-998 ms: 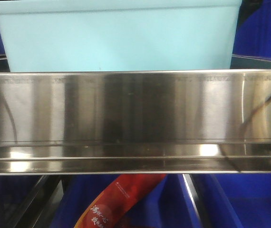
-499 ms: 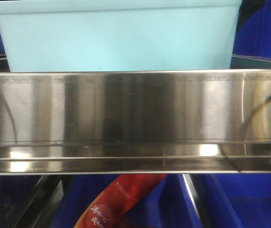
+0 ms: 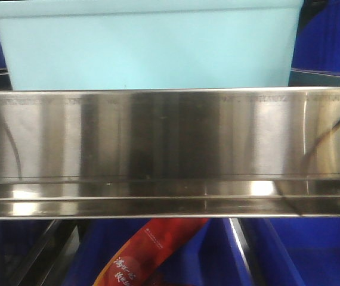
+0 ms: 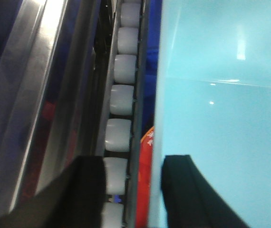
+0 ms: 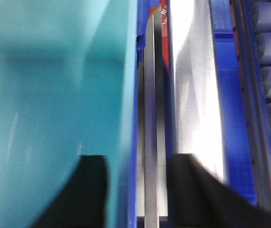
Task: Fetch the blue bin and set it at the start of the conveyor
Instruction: 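Lift the light-blue bin with both grippers and pull it off the shelf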
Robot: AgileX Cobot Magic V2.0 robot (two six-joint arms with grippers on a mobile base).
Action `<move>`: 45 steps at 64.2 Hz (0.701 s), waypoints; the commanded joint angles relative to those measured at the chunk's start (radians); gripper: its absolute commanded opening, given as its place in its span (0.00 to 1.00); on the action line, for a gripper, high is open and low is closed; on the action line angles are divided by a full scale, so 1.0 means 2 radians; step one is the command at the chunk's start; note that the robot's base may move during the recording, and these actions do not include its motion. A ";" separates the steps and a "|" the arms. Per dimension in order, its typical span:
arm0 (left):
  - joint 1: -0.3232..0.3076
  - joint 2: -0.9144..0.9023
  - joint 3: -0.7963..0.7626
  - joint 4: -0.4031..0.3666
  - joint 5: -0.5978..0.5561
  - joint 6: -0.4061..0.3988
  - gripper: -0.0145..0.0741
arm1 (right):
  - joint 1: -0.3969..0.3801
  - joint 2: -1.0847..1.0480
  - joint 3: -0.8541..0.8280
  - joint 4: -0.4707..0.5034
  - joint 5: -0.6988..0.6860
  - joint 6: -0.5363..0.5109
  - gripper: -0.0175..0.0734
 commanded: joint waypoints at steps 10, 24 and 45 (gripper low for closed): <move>0.002 -0.003 -0.004 -0.016 0.009 0.001 0.04 | 0.000 -0.009 -0.003 -0.004 0.002 0.002 0.02; -0.012 -0.006 -0.012 -0.013 0.021 0.001 0.04 | 0.001 -0.016 -0.003 -0.004 0.006 0.004 0.02; -0.062 -0.033 -0.053 0.043 0.053 -0.034 0.04 | 0.000 -0.076 -0.003 -0.024 0.010 0.015 0.02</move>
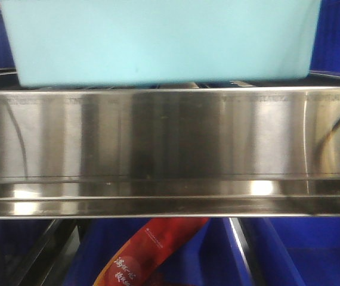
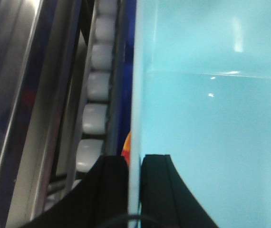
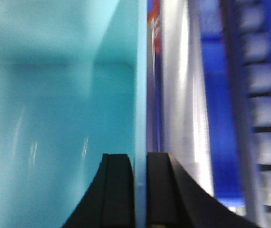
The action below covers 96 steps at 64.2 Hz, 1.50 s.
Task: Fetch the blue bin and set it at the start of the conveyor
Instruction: 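Lift the light-blue bin with both grippers and pull it off the shelf, then hold the bin with both grippers while the base backs away from the rack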
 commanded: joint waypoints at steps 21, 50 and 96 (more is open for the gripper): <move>-0.053 -0.071 -0.060 0.036 0.010 -0.022 0.04 | 0.003 -0.099 -0.004 -0.034 -0.015 0.008 0.02; -0.053 -0.077 -0.120 0.051 0.028 -0.021 0.04 | 0.023 -0.130 -0.053 -0.067 -0.013 0.019 0.02; -0.053 -0.106 -0.120 0.056 0.012 0.010 0.04 | 0.023 -0.118 -0.087 -0.083 -0.023 0.019 0.02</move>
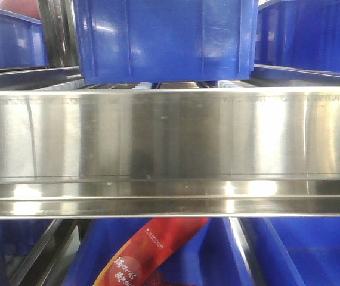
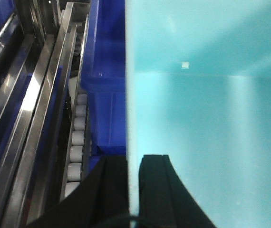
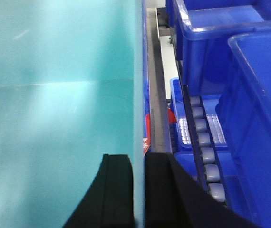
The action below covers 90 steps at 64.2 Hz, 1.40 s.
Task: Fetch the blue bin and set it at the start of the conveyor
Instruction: 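Hold the bin with both grippers while the base backs away from the rack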
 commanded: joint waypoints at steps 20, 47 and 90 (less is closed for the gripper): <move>-0.004 -0.010 -0.006 0.016 -0.014 0.006 0.04 | 0.000 -0.001 -0.009 -0.013 -0.020 -0.001 0.02; -0.004 -0.010 -0.006 0.036 -0.016 0.006 0.04 | 0.000 -0.001 -0.009 -0.013 -0.017 -0.001 0.02; -0.004 -0.010 -0.006 0.036 -0.016 0.006 0.04 | 0.000 -0.001 -0.009 -0.013 -0.014 -0.001 0.02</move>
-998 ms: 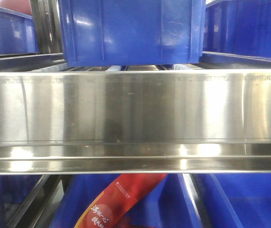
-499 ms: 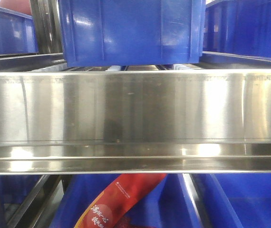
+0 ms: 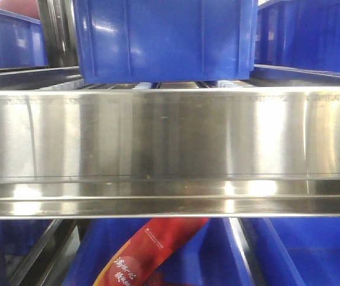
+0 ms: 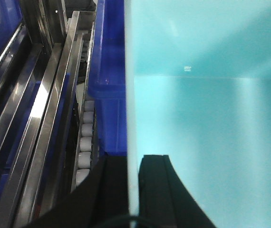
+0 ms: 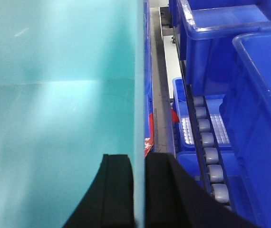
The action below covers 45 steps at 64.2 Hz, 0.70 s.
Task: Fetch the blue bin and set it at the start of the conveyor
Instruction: 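Hold the bin with both grippers while the base backs away from the rack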
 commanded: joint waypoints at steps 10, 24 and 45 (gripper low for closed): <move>-0.002 -0.009 -0.006 0.018 -0.015 0.003 0.04 | -0.001 -0.003 -0.008 -0.014 -0.008 -0.001 0.02; -0.002 -0.009 -0.006 0.018 -0.015 0.003 0.04 | -0.001 -0.003 -0.008 -0.014 -0.008 -0.001 0.02; -0.002 -0.009 -0.006 0.018 -0.015 0.003 0.04 | -0.001 -0.003 -0.008 -0.014 -0.011 -0.001 0.02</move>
